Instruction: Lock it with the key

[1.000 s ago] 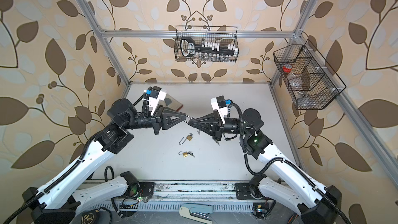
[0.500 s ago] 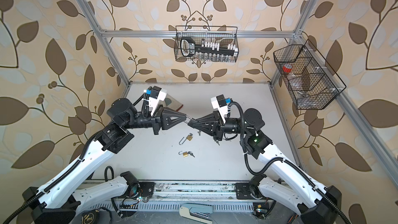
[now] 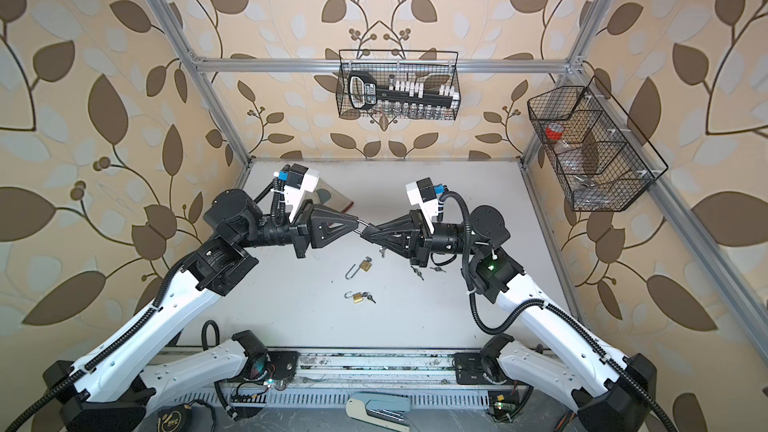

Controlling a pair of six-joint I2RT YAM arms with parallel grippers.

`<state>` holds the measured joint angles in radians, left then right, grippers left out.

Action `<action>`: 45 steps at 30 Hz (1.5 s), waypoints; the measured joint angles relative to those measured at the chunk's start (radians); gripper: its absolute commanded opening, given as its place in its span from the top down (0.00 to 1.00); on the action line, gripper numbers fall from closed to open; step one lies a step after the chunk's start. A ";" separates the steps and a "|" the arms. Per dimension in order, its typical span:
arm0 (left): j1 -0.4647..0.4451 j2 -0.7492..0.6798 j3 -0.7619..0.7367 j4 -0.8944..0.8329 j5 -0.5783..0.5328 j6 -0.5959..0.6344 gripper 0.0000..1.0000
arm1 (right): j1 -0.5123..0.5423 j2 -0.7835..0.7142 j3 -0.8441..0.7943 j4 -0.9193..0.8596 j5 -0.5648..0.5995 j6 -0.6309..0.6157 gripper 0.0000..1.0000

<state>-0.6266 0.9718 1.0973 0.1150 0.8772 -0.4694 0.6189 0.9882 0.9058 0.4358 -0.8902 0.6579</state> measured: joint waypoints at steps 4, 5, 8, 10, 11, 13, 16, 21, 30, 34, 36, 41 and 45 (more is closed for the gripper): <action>-0.009 0.000 -0.003 0.015 -0.019 0.000 1.00 | 0.001 0.000 0.015 -0.027 0.013 -0.028 1.00; -0.010 0.000 -0.006 0.019 -0.023 -0.001 1.00 | 0.001 0.000 0.018 -0.033 0.016 -0.035 1.00; -0.010 0.000 -0.013 0.029 -0.024 -0.002 1.00 | 0.002 0.000 0.018 -0.042 0.019 -0.046 1.00; -0.014 0.000 -0.015 0.034 -0.028 -0.002 1.00 | 0.002 0.000 0.018 -0.043 0.019 -0.048 1.00; -0.014 0.000 -0.015 0.035 -0.028 -0.002 1.00 | 0.002 0.000 0.019 -0.043 0.019 -0.048 1.00; -0.016 0.000 -0.015 0.039 -0.029 -0.002 1.00 | 0.003 0.000 0.021 -0.043 0.019 -0.047 1.00; -0.030 0.010 -0.015 0.043 -0.037 0.005 1.00 | 0.002 0.000 0.026 -0.040 0.016 -0.036 1.00; -0.076 0.012 -0.014 0.068 -0.080 0.033 1.00 | 0.000 0.010 0.062 -0.033 -0.016 -0.017 1.00; -0.109 -0.011 -0.014 0.023 -0.183 0.064 1.00 | -0.003 -0.006 0.074 -0.114 0.004 -0.078 1.00; -0.135 -0.038 -0.023 -0.047 -0.281 0.085 1.00 | 0.006 -0.045 0.074 -0.245 0.080 -0.174 1.00; -0.143 -0.040 -0.024 -0.069 -0.307 0.093 1.00 | 0.010 -0.065 0.071 -0.297 0.113 -0.218 0.80; -0.153 -0.029 -0.024 -0.162 -0.365 0.095 1.00 | 0.011 -0.121 0.064 -0.381 0.208 -0.355 0.58; -0.151 -0.023 -0.024 -0.240 -0.458 0.093 1.00 | 0.010 -0.198 0.019 -0.407 0.343 -0.456 0.53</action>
<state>-0.7773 0.9493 1.0737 -0.1249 0.4194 -0.3759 0.6285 0.7906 0.9249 0.0284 -0.5472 0.2016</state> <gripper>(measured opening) 0.050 0.460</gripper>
